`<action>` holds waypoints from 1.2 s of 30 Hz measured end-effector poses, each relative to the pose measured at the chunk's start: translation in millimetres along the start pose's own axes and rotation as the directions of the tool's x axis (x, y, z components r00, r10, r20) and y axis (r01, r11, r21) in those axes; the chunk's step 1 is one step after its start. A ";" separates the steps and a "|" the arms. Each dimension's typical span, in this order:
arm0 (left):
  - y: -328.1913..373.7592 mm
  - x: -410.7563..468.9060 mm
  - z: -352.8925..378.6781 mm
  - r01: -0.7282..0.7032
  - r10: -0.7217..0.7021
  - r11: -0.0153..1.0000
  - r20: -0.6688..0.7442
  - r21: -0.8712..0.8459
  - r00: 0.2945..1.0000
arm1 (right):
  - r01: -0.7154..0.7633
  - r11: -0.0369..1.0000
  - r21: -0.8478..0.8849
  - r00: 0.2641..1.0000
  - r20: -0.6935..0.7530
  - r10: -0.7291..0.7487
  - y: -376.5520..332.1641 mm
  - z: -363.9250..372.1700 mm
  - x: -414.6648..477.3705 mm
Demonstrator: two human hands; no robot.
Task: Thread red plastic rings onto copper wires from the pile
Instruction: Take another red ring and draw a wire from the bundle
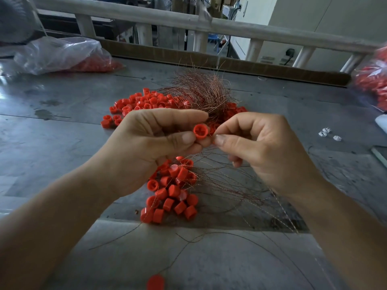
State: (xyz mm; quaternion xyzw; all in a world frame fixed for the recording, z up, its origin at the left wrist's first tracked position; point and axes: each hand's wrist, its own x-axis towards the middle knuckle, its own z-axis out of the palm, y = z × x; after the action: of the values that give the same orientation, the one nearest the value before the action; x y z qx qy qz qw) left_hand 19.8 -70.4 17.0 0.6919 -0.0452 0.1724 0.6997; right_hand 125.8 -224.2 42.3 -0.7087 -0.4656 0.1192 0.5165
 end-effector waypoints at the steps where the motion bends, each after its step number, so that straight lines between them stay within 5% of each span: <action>1: 0.1 -0.1 0.3 0.007 -0.008 1.000 0.006 0.018 1.000 | -0.008 1.000 0.018 1.000 0.008 0.007 -0.2 -0.3 0.2; 13: -4.9 0.3 -5.0 0.054 -0.055 0.998 0.054 0.036 0.997 | -0.287 0.906 0.310 0.946 0.242 0.217 5.8 5.9 0.7; 23: -2.3 1.1 -1.9 0.070 -0.068 0.997 0.056 -0.040 0.996 | -0.292 0.902 0.319 0.945 0.245 0.219 8.5 4.0 3.6; 27: -2.3 0.4 -2.2 0.074 -0.073 0.997 0.018 -0.035 0.997 | -0.188 0.982 -0.018 0.981 -0.045 0.187 22.0 -18.8 15.1; 30: -1.8 -0.2 -2.0 0.081 -0.080 0.996 0.008 -0.046 0.997 | -0.219 0.896 -0.387 0.943 -0.319 0.093 45.0 -42.3 27.6; 36: 4.6 -2.4 2.4 0.072 -0.071 0.994 0.015 -0.083 0.997 | -0.267 0.773 -0.576 0.952 -0.284 0.117 80.5 -44.0 38.4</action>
State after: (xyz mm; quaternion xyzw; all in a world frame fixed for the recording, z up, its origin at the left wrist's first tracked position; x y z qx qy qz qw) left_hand 16.6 -73.2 20.8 0.6643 -0.0319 0.1408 0.7334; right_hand 218.3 -224.1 5.6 -0.8896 -0.3402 -0.0680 0.2971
